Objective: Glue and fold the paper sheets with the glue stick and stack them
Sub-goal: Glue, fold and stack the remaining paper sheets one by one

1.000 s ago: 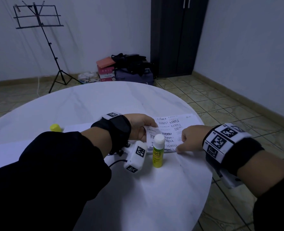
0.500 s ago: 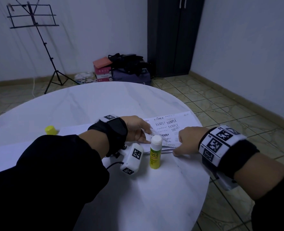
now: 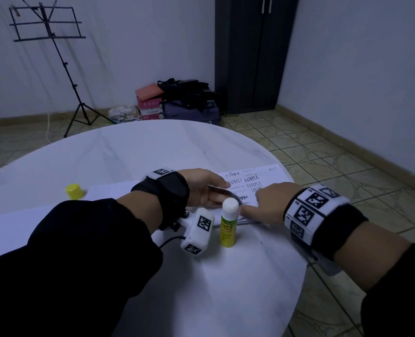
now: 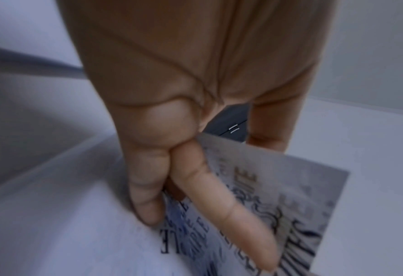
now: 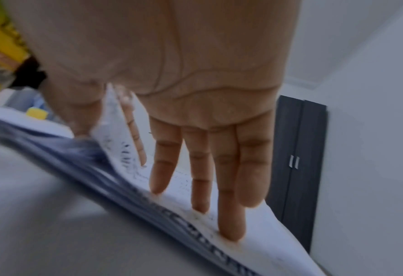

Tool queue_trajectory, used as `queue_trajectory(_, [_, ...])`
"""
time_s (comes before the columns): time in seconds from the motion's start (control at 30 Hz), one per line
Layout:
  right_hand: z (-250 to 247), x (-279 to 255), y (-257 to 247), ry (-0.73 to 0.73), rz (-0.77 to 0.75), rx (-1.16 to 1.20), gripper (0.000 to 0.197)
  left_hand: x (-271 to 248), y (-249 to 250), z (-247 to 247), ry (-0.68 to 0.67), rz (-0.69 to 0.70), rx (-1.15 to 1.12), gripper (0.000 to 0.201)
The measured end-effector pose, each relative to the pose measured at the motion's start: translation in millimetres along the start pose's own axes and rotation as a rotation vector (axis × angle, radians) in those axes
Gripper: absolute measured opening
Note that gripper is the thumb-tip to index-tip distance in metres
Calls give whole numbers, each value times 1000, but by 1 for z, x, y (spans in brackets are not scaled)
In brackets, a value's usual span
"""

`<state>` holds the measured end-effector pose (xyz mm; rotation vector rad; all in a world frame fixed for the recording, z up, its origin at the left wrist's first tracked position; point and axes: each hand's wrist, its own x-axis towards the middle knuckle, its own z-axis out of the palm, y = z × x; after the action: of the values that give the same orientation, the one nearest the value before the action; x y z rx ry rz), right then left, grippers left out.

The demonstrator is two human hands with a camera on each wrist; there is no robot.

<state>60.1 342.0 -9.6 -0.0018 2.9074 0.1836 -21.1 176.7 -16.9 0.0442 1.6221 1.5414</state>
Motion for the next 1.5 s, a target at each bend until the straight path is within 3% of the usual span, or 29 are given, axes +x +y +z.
queue_trajectory(0.2, [9, -3, -16, 144, 21, -134, 54, -1, -3, -3, 30, 26, -49, 21])
queue_trajectory(0.27, [10, -2, -18, 138, 27, -175, 52, -2, -3, -3, 25, 25, -42, 18])
queue_trajectory(0.4, [12, 2, -11, 135, 28, -271, 29, -6, -2, -1, 42, 32, -4, 17])
queue_trajectory(0.53, [13, 3, -3, 146, 44, -208, 35, -7, -2, 0, 57, 48, 22, 20])
queue_trajectory(0.7, [14, 8, 19, 104, 165, -200, 3, -8, -2, 2, 90, 52, 50, 18])
queue_trajectory(0.9, [5, 0, 29, 216, 292, -38, 40, -8, -2, 4, 108, 57, 78, 20])
queue_trajectory(1.0, [6, -8, 25, 313, 191, -183, 29, -8, -4, 2, 103, 46, 51, 22])
queue_trajectory(1.13, [9, -15, 19, 202, 118, -4, 33, -9, -5, 1, 88, 34, 4, 21])
queue_trajectory(1.23, [21, -12, 16, 149, -34, 238, 25, -10, -5, 1, 89, 27, -20, 18])
queue_trajectory(1.33, [27, -7, 15, 60, -121, 251, 20, -11, -4, 2, 107, 25, -15, 19])
queue_trajectory(1.4, [29, -5, 18, 2, -83, 188, 24, -13, -4, 4, 112, 34, 15, 22])
queue_trajectory(1.5, [28, -4, 26, -56, 94, 87, 34, -13, -3, 4, 114, 47, 62, 22])
